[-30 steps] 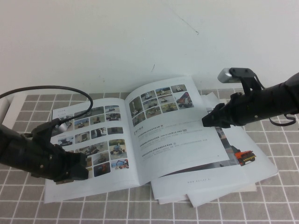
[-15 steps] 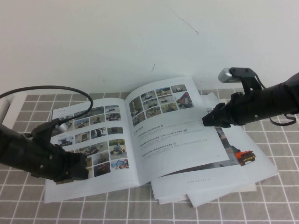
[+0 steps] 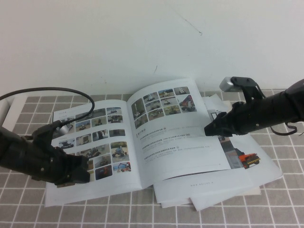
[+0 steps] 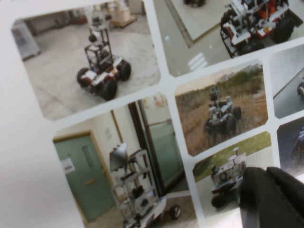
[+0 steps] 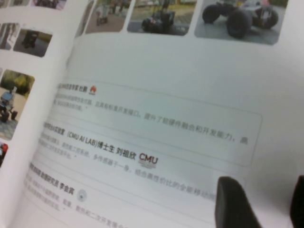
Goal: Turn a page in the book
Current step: Open the closed book
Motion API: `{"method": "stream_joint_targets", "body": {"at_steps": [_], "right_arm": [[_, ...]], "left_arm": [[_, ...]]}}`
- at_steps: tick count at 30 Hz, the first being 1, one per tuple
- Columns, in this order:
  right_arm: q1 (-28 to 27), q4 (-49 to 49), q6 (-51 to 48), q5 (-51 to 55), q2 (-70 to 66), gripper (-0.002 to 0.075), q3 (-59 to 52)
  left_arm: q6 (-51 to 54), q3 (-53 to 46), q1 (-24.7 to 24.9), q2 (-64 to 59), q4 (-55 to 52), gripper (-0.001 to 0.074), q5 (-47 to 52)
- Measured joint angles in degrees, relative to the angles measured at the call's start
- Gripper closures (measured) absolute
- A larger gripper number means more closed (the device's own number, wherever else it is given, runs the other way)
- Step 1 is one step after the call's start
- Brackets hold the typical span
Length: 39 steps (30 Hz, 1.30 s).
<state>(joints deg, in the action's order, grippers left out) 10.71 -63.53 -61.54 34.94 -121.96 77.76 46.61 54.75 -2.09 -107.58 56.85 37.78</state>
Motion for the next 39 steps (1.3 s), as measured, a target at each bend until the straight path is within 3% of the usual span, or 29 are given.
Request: {"method": "stream_joint_targets", "body": {"at_steps": [18,39], "right_arm": [[0.0,-11.5,-8.5,4.1,-0.7,0.0457,0.0],[-2.3,-5.9,-4.5,1.5,-0.7,0.0457,0.0]], "left_arm": [[0.2,0.0,0.0,0.0,0.0,0.0739,0.0],[0.3,0.0,0.0,0.0,0.0,0.0739,0.1]]}}
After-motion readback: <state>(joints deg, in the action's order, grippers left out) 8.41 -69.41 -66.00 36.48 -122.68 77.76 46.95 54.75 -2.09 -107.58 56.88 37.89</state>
